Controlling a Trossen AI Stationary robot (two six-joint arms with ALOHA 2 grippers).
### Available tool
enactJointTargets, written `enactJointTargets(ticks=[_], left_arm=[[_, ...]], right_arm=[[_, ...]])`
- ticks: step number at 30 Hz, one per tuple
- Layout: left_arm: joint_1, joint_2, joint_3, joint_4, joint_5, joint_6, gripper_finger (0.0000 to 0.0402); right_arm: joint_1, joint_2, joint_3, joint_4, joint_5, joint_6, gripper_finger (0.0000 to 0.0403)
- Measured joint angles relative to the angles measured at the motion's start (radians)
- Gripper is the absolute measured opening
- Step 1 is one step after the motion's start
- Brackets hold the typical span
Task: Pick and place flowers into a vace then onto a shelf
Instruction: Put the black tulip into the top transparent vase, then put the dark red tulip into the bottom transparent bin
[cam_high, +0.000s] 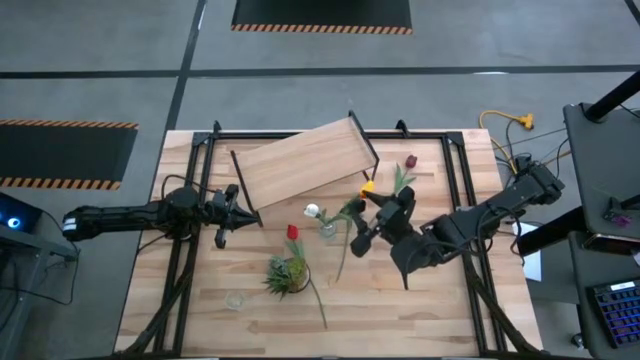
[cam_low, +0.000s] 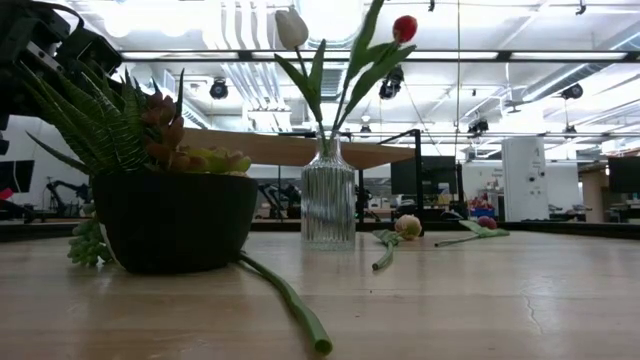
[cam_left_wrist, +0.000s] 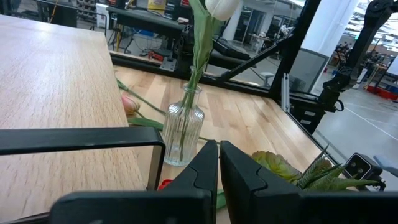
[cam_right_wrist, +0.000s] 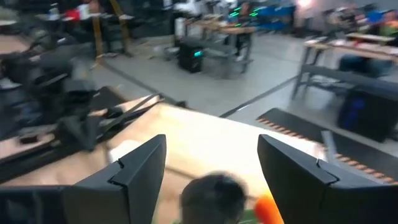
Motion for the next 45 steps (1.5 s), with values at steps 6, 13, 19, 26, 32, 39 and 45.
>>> enactJointTargets(ticks=[6, 13, 19, 26, 32, 39, 45], left_arm=[[0.000, 0.000, 0.000, 0.000, 0.000, 0.000, 0.0001], [0.000, 0.000, 0.000, 0.000, 0.000, 0.000, 0.0001], [0.000, 0.000, 0.000, 0.000, 0.000, 0.000, 0.0001], [0.000, 0.000, 0.000, 0.000, 0.000, 0.000, 0.0001], [0.000, 0.000, 0.000, 0.000, 0.000, 0.000, 0.0001], [0.000, 0.000, 0.000, 0.000, 0.000, 0.000, 0.0001], [0.000, 0.000, 0.000, 0.000, 0.000, 0.000, 0.0001]], right_arm=[[0.000, -0.005, -0.001, 0.000, 0.041, 0.028, 0.0270], [-0.001, -0.057, -0.002, -0.007, 0.209, 0.047, 0.0309], [-0.022, -0.120, -0.024, -0.091, 0.263, 0.134, 0.0321], [-0.117, -0.219, -0.086, -0.648, 0.050, 0.776, 0.0302], [-0.190, -0.237, -0.241, -0.870, -0.139, 1.209, 0.0293], [-0.255, -0.227, -0.407, -0.834, -0.316, 1.397, 0.0303], [-0.311, -0.224, -0.519, -0.686, -0.413, 1.372, 0.0315]])
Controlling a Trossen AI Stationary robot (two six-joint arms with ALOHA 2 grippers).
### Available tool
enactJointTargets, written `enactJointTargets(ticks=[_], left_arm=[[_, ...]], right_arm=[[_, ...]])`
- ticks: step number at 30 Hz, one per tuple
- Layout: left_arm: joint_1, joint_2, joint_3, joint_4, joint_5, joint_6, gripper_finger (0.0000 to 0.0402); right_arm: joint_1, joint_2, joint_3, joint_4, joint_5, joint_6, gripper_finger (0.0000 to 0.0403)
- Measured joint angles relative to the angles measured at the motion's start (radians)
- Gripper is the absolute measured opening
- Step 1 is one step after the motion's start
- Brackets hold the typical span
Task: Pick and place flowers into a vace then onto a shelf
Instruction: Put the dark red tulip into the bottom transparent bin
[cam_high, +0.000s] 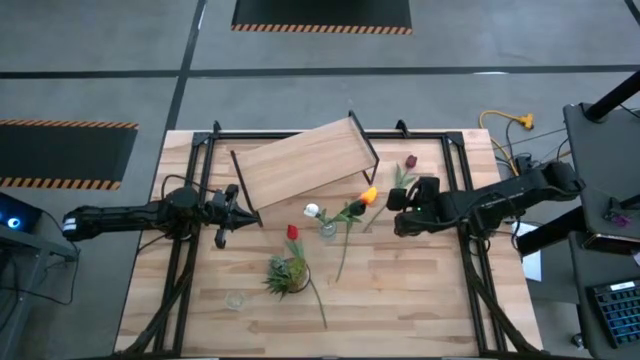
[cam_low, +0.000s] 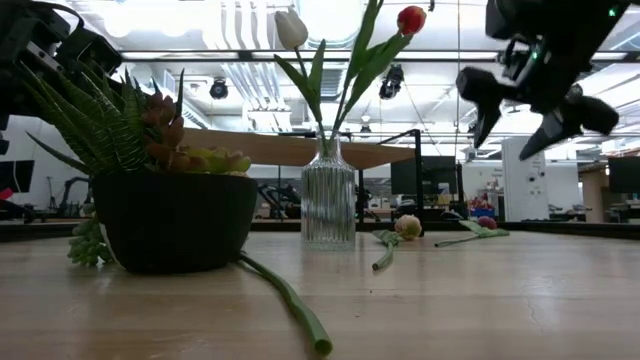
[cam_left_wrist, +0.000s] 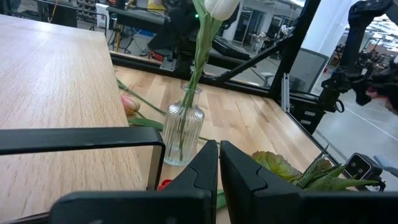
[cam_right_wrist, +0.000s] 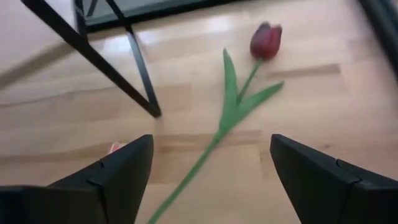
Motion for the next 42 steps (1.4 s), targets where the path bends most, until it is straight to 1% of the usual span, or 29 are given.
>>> enactJointTargets(ticks=[6, 11, 15, 18, 24, 29, 34, 38, 42], left_arm=[[0.000, 0.000, 0.000, 0.000, 0.000, 0.000, 0.0001], [0.000, 0.000, 0.000, 0.000, 0.000, 0.000, 0.0001], [0.000, 0.000, 0.000, 0.000, 0.000, 0.000, 0.0001], [0.000, 0.000, 0.000, 0.000, 0.000, 0.000, 0.0001], [0.000, 0.000, 0.000, 0.000, 0.000, 0.000, 0.0001], [0.000, 0.000, 0.000, 0.000, 0.000, 0.000, 0.0001], [0.000, 0.000, 0.000, 0.000, 0.000, 0.000, 0.0001], [0.000, 0.000, 0.000, 0.000, 0.000, 0.000, 0.0001], [0.000, 0.000, 0.000, 0.000, 0.000, 0.000, 0.0001]], right_arm=[[-0.074, 0.030, -0.081, 0.185, 0.000, -0.074, 0.0316], [-0.144, 0.073, -0.120, 0.251, -0.012, -0.089, 0.0308], [-0.197, 0.126, -0.120, 0.281, -0.054, -0.102, 0.0300], [-0.238, 0.171, -0.117, 0.327, -0.084, -0.140, 0.0296], [-0.314, 0.242, -0.107, 0.373, -0.097, -0.182, 0.0293], [-0.380, 0.287, -0.104, 0.380, -0.159, -0.203, 0.0293], [-0.431, 0.328, -0.104, 0.438, -0.173, -0.208, 0.0293], [-0.466, 0.350, -0.104, 0.530, -0.204, -0.280, 0.0293], [-0.503, 0.375, -0.094, 0.545, -0.222, -0.333, 0.0293]])
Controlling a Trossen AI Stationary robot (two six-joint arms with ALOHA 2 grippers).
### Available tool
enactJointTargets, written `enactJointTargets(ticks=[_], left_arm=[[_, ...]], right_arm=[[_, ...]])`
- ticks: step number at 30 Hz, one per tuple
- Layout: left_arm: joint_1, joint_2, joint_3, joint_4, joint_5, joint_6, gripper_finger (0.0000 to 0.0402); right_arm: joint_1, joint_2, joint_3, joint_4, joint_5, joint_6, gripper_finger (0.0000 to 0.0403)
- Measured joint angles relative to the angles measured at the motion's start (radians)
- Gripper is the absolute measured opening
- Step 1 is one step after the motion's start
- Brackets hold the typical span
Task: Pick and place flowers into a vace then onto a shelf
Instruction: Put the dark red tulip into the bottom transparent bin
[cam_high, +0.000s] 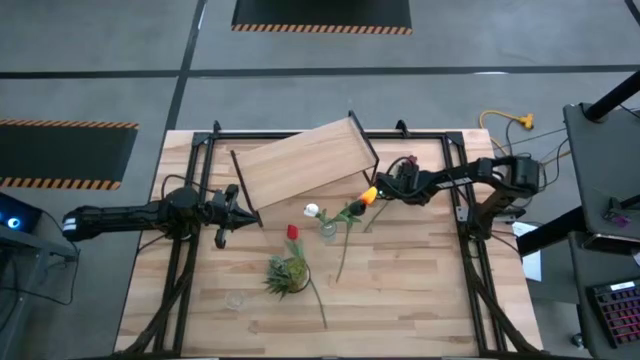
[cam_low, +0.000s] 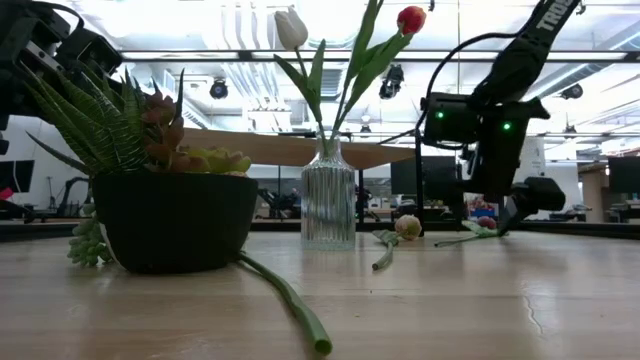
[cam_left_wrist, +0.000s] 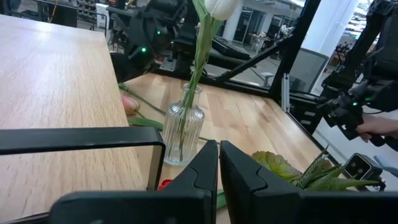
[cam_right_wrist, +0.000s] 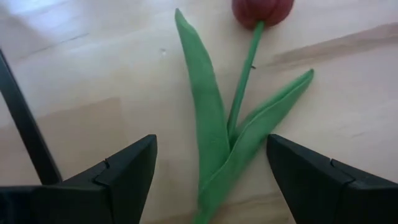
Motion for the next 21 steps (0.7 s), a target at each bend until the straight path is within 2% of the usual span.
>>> enactJointTargets(ticks=[10, 14, 21], left_arm=[[0.000, 0.000, 0.000, 0.000, 0.000, 0.000, 0.0001], [0.000, 0.000, 0.000, 0.000, 0.000, 0.000, 0.0001], [0.000, 0.000, 0.000, 0.000, 0.000, 0.000, 0.0001]], right_arm=[[-0.040, 0.032, 0.021, -0.072, -0.058, -0.046, 0.0281], [-0.054, 0.031, 0.021, -0.092, -0.102, -0.095, 0.0244], [-0.055, 0.025, 0.020, -0.111, -0.121, -0.137, 0.0150]])
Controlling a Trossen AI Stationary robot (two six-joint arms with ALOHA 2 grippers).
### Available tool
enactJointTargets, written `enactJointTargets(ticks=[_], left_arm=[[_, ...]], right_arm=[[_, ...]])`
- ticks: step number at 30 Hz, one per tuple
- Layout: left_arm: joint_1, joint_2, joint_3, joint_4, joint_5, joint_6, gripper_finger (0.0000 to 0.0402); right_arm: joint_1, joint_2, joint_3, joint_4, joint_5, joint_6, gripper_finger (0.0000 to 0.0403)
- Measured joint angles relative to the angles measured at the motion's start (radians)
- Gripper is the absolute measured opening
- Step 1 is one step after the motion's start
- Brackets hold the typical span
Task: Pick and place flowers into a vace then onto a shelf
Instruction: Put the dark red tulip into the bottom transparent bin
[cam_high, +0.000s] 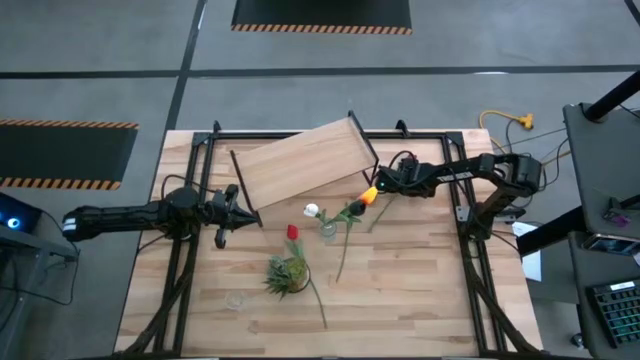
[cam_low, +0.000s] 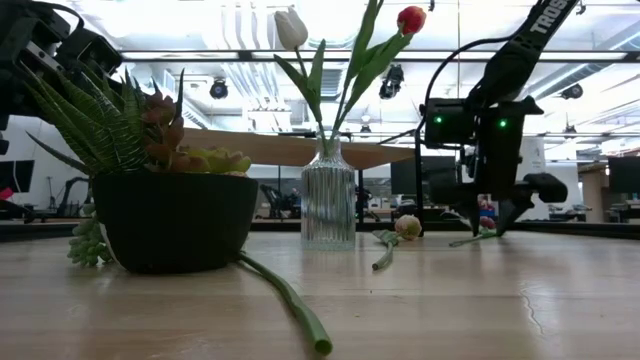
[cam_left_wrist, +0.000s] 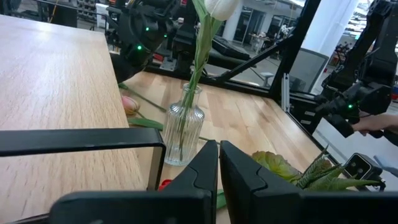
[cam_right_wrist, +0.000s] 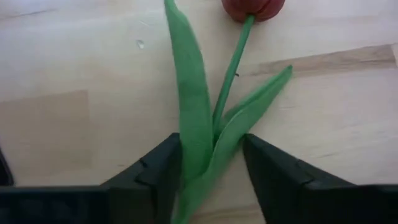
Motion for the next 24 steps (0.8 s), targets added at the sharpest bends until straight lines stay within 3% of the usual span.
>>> enactJointTargets(ticks=[7, 12, 20, 24], left_arm=[[0.000, 0.000, 0.000, 0.000, 0.000, 0.000, 0.0001], [0.000, 0.000, 0.000, 0.000, 0.000, 0.000, 0.0001], [0.000, 0.000, 0.000, 0.000, 0.000, 0.000, 0.0001], [0.000, 0.000, 0.000, 0.000, 0.000, 0.000, 0.0001]], right_arm=[[0.001, -0.004, 0.000, -0.036, -0.015, -0.047, 0.0060], [0.006, -0.016, 0.000, -0.056, -0.027, -0.074, 0.0019], [0.063, -0.170, -0.018, -0.197, -0.138, -0.095, 0.0012], [0.117, -0.295, -0.014, -0.286, -0.111, -0.042, 0.0012]])
